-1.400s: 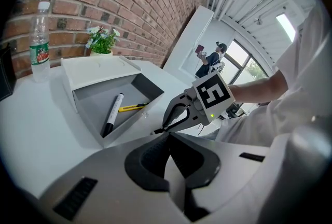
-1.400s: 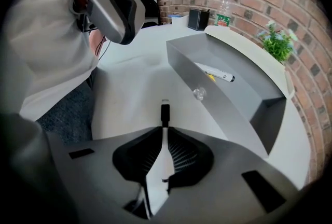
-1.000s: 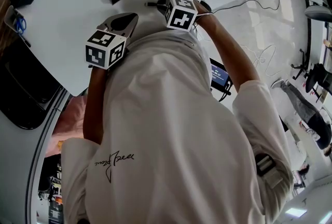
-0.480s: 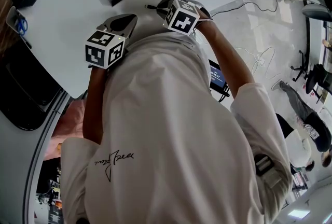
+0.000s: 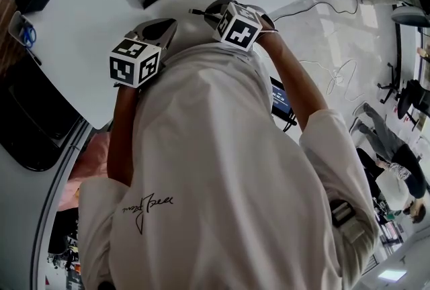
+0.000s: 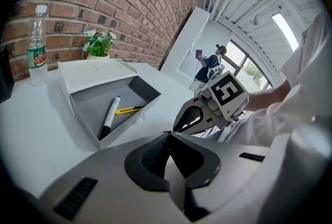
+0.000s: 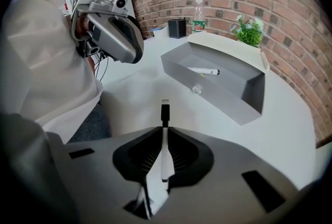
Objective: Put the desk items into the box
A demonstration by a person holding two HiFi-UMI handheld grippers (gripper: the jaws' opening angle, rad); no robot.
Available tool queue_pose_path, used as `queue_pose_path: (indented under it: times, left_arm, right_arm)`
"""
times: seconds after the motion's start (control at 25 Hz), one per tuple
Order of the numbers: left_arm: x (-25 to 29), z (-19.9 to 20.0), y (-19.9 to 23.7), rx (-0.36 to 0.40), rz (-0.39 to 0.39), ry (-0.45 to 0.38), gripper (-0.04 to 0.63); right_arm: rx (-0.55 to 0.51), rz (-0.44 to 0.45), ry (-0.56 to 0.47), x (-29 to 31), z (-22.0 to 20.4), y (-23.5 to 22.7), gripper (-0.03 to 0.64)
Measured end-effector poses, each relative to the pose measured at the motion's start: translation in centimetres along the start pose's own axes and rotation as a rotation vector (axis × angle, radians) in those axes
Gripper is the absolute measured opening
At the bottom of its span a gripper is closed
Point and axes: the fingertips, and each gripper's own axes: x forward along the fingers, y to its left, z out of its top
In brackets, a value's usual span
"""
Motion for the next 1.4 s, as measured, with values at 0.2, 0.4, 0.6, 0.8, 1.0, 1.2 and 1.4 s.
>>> queue_pose_path:
  times: [0.2, 0.4, 0.6, 0.8, 1.0, 1.2, 1.4]
  left_arm:
    - [0.2, 0.0, -0.2, 0.005, -0.009, 0.006, 0.005]
    - [0.1, 0.0, -0.1, 0.002, -0.010, 0.002, 0.005]
    - [0.1, -0.1, -0.2, -0.001, -0.014, -0.001, 0.005]
    - [0.1, 0.0, -0.1, -0.004, -0.015, -0.002, 0.005]
    - [0.0, -0.1, -0.1, -0.007, -0.014, -0.005, 0.005]
    - [0.1, 0.0, -0.2, -0.009, -0.015, -0.006, 0.005]
    - [0.0, -0.1, -0.1, -0.013, -0.015, -0.004, 0.005]
  right_arm:
    - [0.033, -0.024, -0.015, -0.6, -0.1, -0.3, 0.055]
    - [0.054, -0.038, -0.025, -1.1, -0.4, -0.5, 0.055]
    - [0.059, -0.054, -0.039, -1.6, -0.1, -0.6, 0.055]
    - [0.072, -0.054, -0.061, -2.1, 0.3, -0.6, 0.057]
    - [0.084, -0.066, -0.076, -2.7, 0.3, -0.6, 0.055]
    - [0.093, -0.078, -0.087, -3.4, 0.5, -0.8, 0.055]
    - [0.102, -0.081, -0.105, -3.6, 0.8, -0.7, 0.055]
